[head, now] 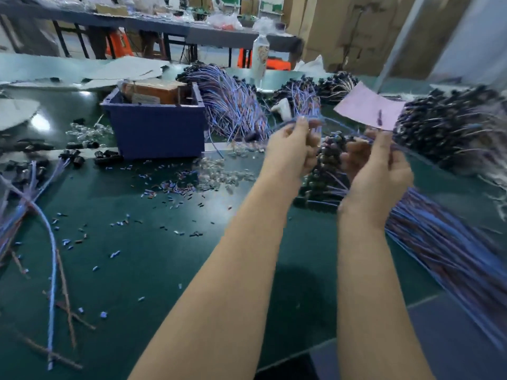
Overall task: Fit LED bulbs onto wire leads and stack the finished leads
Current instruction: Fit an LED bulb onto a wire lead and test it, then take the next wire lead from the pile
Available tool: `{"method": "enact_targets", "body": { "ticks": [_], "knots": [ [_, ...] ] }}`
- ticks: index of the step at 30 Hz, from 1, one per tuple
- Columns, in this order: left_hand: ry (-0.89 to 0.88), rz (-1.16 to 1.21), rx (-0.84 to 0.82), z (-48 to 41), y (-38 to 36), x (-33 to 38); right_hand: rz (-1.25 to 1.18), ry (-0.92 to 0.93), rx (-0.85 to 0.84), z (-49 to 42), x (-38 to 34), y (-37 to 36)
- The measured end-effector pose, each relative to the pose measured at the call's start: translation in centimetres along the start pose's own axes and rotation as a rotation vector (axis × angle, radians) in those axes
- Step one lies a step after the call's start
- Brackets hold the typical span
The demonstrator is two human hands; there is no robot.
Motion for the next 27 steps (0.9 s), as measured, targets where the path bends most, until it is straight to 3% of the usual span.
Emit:
{"method": "enact_targets", "body": {
  "ticks": [4,9,14,21,27],
  "knots": [
    [0.0,-0.014,-0.014,-2.0,-5.1,-2.7,0.195,-0.048,0.194,-2.0,1.3,5.7],
    [0.168,-0.17,0.014,-4.7,-7.7,-9.2,-0.252,-0.542,0.337,-3.1,5.0,9.8],
    [0.183,-0.378,0.054,-6.2,-7.3,-11.9,-0.32,-0.587,0.405,-3.1,6.3,10.6],
    [-0.056,-0.802,0.122,-4.2,-4.6,-8.0,-0.182,-0.591,0.214,-1.3,6.4,6.6],
    [-0.274,-0.437,0.273,-0.6,2.6,-1.0,-0.12,-0.573,-0.066,2.8,6.6,-2.0]
  ]
}}
Point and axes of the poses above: each hand's wrist, its own z-axis away from the middle knuckle, its own y-axis out of the back of the hand, x = y × z, the point moved 4 cm from there along -z, towards the middle knuckle, and after that the axes turned 6 degrees about y, right-handed, at the moved point
